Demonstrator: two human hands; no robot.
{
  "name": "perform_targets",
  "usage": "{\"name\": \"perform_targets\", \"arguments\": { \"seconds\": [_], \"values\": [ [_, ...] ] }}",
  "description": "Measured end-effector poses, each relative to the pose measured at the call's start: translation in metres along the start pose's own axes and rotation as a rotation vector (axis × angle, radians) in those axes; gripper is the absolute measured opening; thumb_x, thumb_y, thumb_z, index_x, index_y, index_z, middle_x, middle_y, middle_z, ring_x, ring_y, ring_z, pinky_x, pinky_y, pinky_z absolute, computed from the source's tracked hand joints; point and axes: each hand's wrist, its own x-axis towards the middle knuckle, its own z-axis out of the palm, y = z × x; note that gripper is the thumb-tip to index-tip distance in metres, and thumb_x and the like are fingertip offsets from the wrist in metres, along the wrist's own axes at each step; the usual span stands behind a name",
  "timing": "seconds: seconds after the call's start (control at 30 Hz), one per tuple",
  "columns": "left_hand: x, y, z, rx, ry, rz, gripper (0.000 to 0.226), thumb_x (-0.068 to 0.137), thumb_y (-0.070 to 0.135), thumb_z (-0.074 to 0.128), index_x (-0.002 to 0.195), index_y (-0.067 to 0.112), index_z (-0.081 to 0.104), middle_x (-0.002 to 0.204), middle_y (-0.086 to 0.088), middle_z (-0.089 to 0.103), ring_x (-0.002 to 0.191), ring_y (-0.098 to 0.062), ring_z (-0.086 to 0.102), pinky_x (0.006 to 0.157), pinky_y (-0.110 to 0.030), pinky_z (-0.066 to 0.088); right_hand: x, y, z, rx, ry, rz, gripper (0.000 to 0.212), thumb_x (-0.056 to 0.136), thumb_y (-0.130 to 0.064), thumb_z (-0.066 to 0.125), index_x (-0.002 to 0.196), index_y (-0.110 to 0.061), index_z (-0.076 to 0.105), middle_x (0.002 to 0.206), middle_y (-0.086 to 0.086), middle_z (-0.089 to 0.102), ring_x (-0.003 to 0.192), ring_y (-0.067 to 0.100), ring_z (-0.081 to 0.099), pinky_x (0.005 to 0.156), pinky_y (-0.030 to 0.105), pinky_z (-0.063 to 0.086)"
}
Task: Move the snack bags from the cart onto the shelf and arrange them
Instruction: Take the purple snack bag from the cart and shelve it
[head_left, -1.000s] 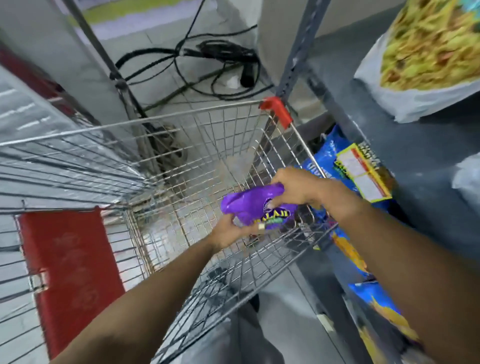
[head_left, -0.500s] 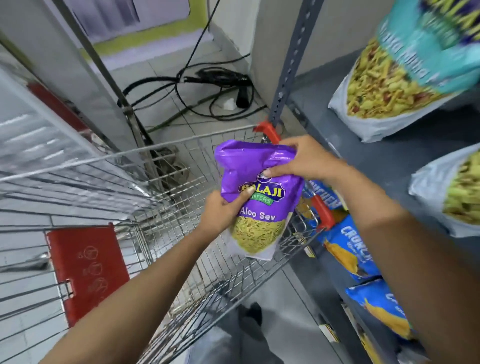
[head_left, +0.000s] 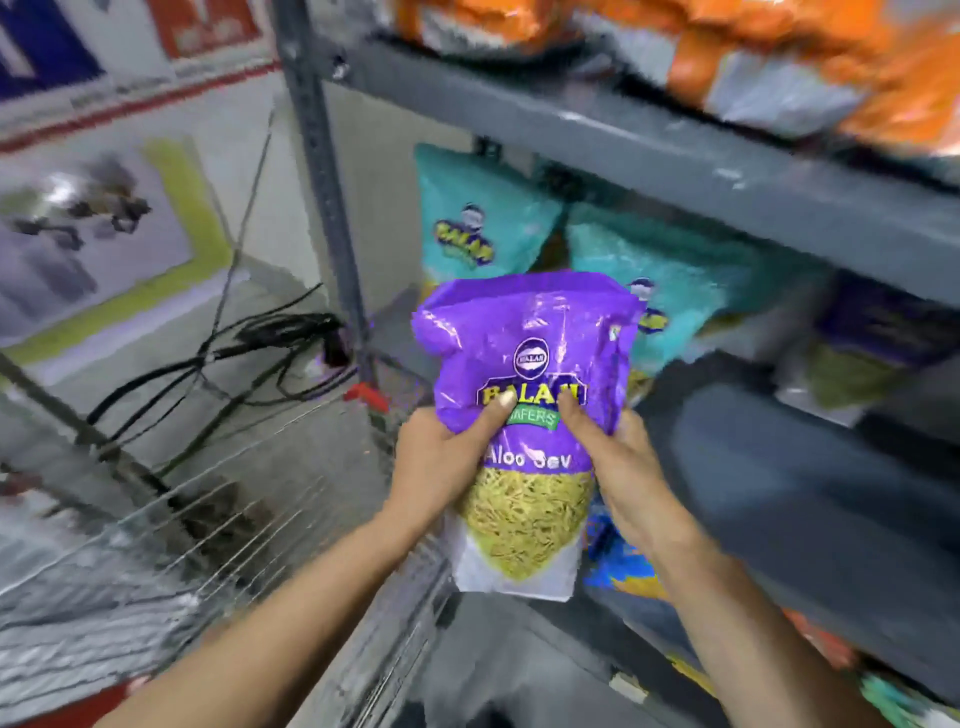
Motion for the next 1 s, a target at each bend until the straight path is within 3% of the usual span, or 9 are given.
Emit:
{"name": "perform_targets", "arguments": {
  "seconds": [0.17,0.3,0.4,0.5,0.57,0.67,0.77,0.93,1.0],
  "values": [
    [-0.010,0.031,0.079,0.001,-0.234,0.020,0.044,0.066,0.068,0.071,0.080,0.027,0.078,0.076,0.006,0.079,0.078,-0.008,0.073,0.077,-0.045,0.059,-0.028,-0.029,-0.078,0.021,0.209,-0.087,0.045,0.062,-0.044,0.076,0.099,-0.018,0.074,0.098,0.006,0.079,0.089,0.024,0.074,0.080,0.041,0.059],
    [-0.023,0.057,0.148,-0.003,-0.394,0.128,0.046,0.066,0.068,0.067,0.095,0.033,0.076,0.087,0.012,0.079,0.089,-0.006,0.073,0.084,-0.040,0.058,-0.042,-0.037,-0.143,0.068,0.399,-0.134,0.036,0.069,-0.036,0.075,0.098,-0.015,0.074,0.096,0.009,0.078,0.086,0.024,0.074,0.075,0.038,0.060],
    [-0.025,0.071,0.199,-0.034,-0.476,0.158,0.039,0.071,0.056,0.073,0.092,0.024,0.078,0.088,0.007,0.079,0.085,-0.004,0.072,0.081,-0.040,0.059,-0.041,-0.042,-0.192,0.032,0.511,-0.169,0.026,0.081,-0.027,0.073,0.101,-0.012,0.073,0.099,0.010,0.077,0.087,0.025,0.073,0.079,0.041,0.060],
    [-0.019,0.081,0.246,-0.044,-0.536,0.195,0.052,0.065,0.061,0.071,0.091,0.016,0.078,0.086,0.000,0.080,0.080,-0.004,0.070,0.077,-0.040,0.059,-0.033,-0.048,-0.236,-0.066,0.584,-0.217,0.010,0.087,-0.021,0.069,0.092,-0.014,0.073,0.089,0.003,0.077,0.078,0.016,0.070,0.076,0.035,0.059],
    [-0.015,0.083,0.274,-0.044,-0.562,0.212,0.051,0.066,0.059,0.071,0.093,0.016,0.078,0.089,-0.001,0.080,0.080,-0.004,0.069,0.077,-0.036,0.059,-0.025,-0.051,-0.261,-0.112,0.595,-0.244,0.005,0.087,-0.019,0.068,0.090,-0.016,0.072,0.089,0.004,0.075,0.079,0.016,0.069,0.077,0.034,0.058],
    [-0.010,0.081,0.309,-0.076,-0.593,0.226,0.028,0.074,0.039,0.078,0.090,0.016,0.078,0.089,0.001,0.078,0.072,0.006,0.068,0.074,-0.028,0.057,-0.011,-0.048,-0.294,-0.130,0.611,-0.235,0.003,0.086,-0.021,0.069,0.086,-0.019,0.072,0.092,0.007,0.075,0.082,0.019,0.070,0.081,0.037,0.057],
    [-0.006,0.069,0.335,-0.086,-0.651,0.207,0.016,0.078,0.028,0.079,0.090,0.018,0.078,0.088,0.001,0.078,0.068,0.009,0.066,0.074,-0.026,0.057,0.001,-0.035,-0.317,-0.162,0.624,-0.200,0.005,0.087,-0.022,0.069,0.084,-0.019,0.071,0.085,0.001,0.075,0.076,0.011,0.071,0.075,0.030,0.058],
    [0.002,0.034,0.340,-0.026,-0.715,0.167,0.037,0.070,0.057,0.073,0.097,0.031,0.073,0.098,0.008,0.078,0.093,-0.004,0.072,0.090,-0.040,0.057,0.005,0.006,-0.335,-0.195,0.520,-0.192,0.021,0.089,-0.007,0.064,0.109,-0.014,0.064,0.100,-0.005,0.072,0.082,-0.007,0.067,0.076,0.014,0.050],
    [0.005,0.019,0.325,-0.025,-0.661,0.165,0.051,0.071,0.056,0.075,0.112,0.026,0.067,0.111,0.009,0.074,0.106,-0.006,0.068,0.099,-0.038,0.052,0.001,0.028,-0.340,-0.187,0.474,-0.159,0.034,0.087,-0.003,0.066,0.116,-0.018,0.061,0.114,0.002,0.071,0.099,0.000,0.066,0.088,0.021,0.049]
  ]
}}
